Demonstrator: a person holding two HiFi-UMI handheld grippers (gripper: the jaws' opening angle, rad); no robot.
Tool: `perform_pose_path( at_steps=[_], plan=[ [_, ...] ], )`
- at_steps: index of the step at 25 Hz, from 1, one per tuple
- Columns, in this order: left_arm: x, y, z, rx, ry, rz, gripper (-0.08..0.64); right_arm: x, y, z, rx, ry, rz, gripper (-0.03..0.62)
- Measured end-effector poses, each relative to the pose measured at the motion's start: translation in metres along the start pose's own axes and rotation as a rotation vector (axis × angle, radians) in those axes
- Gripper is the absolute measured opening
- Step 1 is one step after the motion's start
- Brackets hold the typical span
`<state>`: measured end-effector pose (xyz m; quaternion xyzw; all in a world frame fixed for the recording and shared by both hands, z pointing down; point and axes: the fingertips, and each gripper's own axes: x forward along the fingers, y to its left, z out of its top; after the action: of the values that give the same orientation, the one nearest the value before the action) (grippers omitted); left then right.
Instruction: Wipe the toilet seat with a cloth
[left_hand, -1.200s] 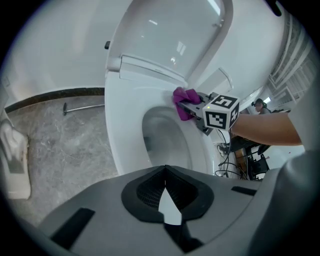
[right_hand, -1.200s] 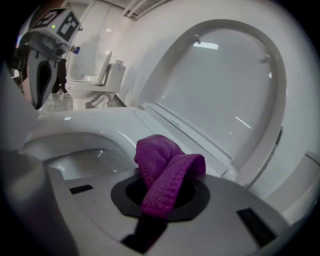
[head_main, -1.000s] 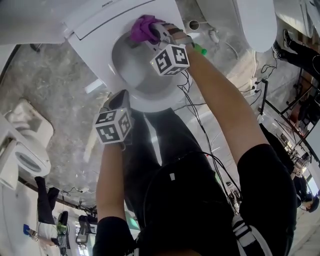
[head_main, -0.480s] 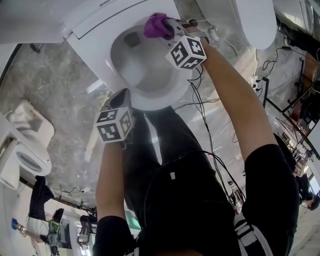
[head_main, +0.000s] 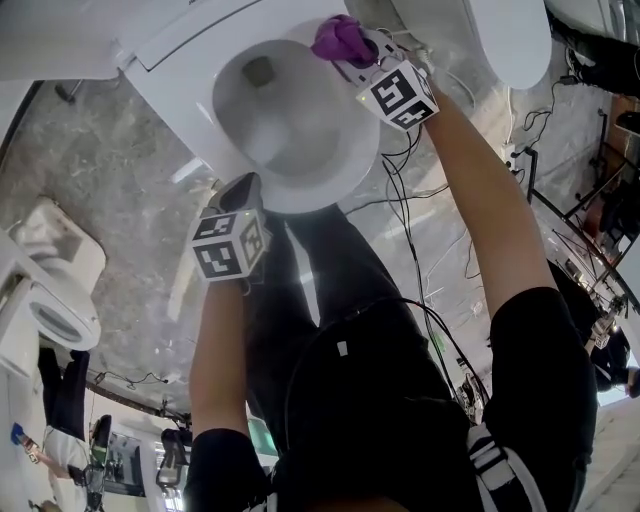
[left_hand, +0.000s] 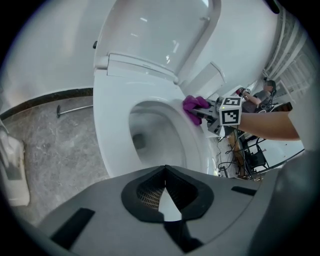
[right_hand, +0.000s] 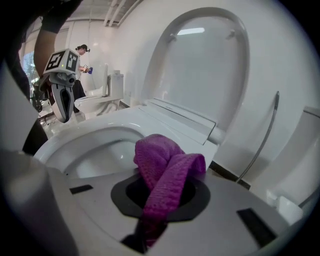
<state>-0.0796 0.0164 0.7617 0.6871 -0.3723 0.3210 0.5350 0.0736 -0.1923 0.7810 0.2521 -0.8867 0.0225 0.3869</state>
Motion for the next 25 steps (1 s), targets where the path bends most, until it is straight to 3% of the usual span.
perform_pose_path(
  at_steps=[13, 18, 25],
  plan=[
    [-0.002, -0.009, -0.019, 0.058, 0.01, -0.049, 0.009, -0.037, 0.053, -0.035, 0.117, 0.033, -0.091, 0.049],
    [-0.012, 0.007, -0.037, 0.086, 0.032, -0.052, 0.009, -0.051, 0.078, -0.048, 0.222, 0.059, -0.175, 0.049],
    [-0.024, 0.018, -0.063, 0.141, 0.077, -0.06, 0.009, -0.079, 0.116, -0.064, 0.294, 0.093, -0.273, 0.049]
  ],
)
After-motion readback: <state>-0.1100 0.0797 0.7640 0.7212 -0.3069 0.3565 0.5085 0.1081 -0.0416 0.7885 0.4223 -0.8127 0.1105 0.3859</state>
